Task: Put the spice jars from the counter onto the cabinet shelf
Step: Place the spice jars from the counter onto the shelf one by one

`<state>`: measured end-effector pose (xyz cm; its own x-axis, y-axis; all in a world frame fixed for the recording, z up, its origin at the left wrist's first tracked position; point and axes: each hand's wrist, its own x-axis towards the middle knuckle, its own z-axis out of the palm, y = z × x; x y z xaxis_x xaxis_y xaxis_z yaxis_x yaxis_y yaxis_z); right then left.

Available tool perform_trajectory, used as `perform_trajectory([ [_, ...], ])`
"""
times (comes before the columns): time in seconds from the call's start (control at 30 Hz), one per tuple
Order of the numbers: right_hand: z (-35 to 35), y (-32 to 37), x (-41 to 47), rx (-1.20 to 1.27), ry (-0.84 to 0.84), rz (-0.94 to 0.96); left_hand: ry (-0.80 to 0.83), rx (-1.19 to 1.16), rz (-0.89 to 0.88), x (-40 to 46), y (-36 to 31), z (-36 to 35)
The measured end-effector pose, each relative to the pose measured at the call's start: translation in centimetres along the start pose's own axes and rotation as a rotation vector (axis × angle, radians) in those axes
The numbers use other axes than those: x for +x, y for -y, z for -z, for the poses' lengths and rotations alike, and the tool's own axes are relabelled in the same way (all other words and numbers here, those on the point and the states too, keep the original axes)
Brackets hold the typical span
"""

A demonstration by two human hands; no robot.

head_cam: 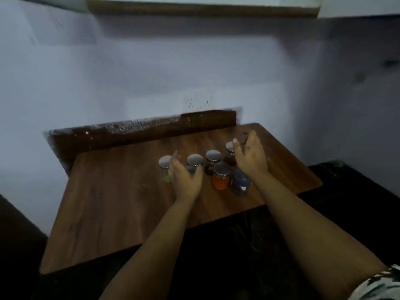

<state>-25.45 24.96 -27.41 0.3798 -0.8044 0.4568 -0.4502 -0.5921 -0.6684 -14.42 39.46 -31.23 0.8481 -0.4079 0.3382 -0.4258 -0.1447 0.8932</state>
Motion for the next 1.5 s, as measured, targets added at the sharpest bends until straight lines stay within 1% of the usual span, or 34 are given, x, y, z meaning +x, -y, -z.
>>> perform_trajectory([
  [0.1, -1.5, -5.3, -1.1, 0.026, 0.129, -0.109, 0.006, 0.047, 0.128, -2.0, 4.2, -1.2],
  [0.23, -5.1, -9.2, -2.7, -0.002, 0.338, -0.238, 0.076, 0.142, 0.247, -4.5, 8.2, -1.8],
  [0.33, -8.4, -9.7, -3.6, -0.053, 0.499, -0.237, 0.093, 0.171, 0.281, -5.0, 9.9, -1.6],
  [0.4, -10.3, -9.3, -3.5, -0.080, 0.580, -0.189, 0.082, 0.174, 0.302, -4.3, 10.6, -1.5],
  [0.47, -12.1, -8.6, -2.8, -0.089, 0.627, -0.121, 0.082, 0.188, 0.324, -2.9, 11.2, -1.5],
  [0.53, -14.0, -7.5, -1.6, -0.126, 0.647, -0.045, 0.092, 0.204, 0.320, -1.3, 12.1, -1.6],
  [0.6, -16.1, -6.3, -0.3, -0.181, 0.669, 0.052, 0.137, 0.227, 0.311, 0.3, 13.3, -1.5],
  [0.67, -18.4, -5.3, 1.1, -0.237, 0.718, 0.142, 0.185, 0.260, 0.303, 1.9, 14.5, -1.4],
  [0.8, -22.1, -3.7, 3.8, -0.346, 0.839, 0.273, 0.220, 0.310, 0.295, 5.4, 16.3, -1.2],
  [0.87, -23.7, -2.9, 4.9, -0.405, 0.878, 0.282, 0.257, 0.330, 0.240, 7.4, 17.2, -1.5],
  [0.97, -25.3, -1.8, 5.8, -0.519, 0.953, 0.241, 0.290, 0.363, 0.147, 10.0, 18.6, -1.7],
  [1.07, -25.7, -0.9, 6.6, -0.581, 1.037, 0.199, 0.328, 0.323, 0.087, 11.9, 18.9, -2.1],
  [1.1, -25.4, -0.4, 7.4, -0.572, 1.060, 0.171, 0.341, 0.301, 0.060, 12.4, 18.9, -2.3],
  [1.17, -24.0, 1.3, 9.9, -0.471, 1.078, 0.102, 0.388, 0.247, 0.010, 13.5, 18.0, -2.7],
  [1.23, -21.9, 3.4, 13.4, -0.335, 1.098, 0.041, 0.478, 0.147, -0.030, 14.6, 16.3, -2.9],
  [1.3, -19.8, 5.3, 16.8, -0.266, 1.104, 0.019, 0.572, 0.043, -0.038, 16.1, 14.7, -3.4],
  [1.33, -19.1, 6.0, 18.2, -0.235, 1.081, 0.015, 0.574, 0.011, -0.008, 16.9, 14.1, -3.5],
  [1.4, -18.3, 7.1, 20.1, -0.133, 0.967, -0.001, 0.501, -0.016, 0.029, 18.5, 12.7, -3.8],
  [1.47, -18.0, 7.8, 21.5, 0.039, 0.856, -0.039, 0.434, -0.061, 0.055, 20.0, 11.6, -4.1],
  [1.5, -17.9, 7.9, 21.9, 0.144, 0.848, -0.071, 0.400, -0.094, 0.082, 20.6, 11.0, -4.1],
])
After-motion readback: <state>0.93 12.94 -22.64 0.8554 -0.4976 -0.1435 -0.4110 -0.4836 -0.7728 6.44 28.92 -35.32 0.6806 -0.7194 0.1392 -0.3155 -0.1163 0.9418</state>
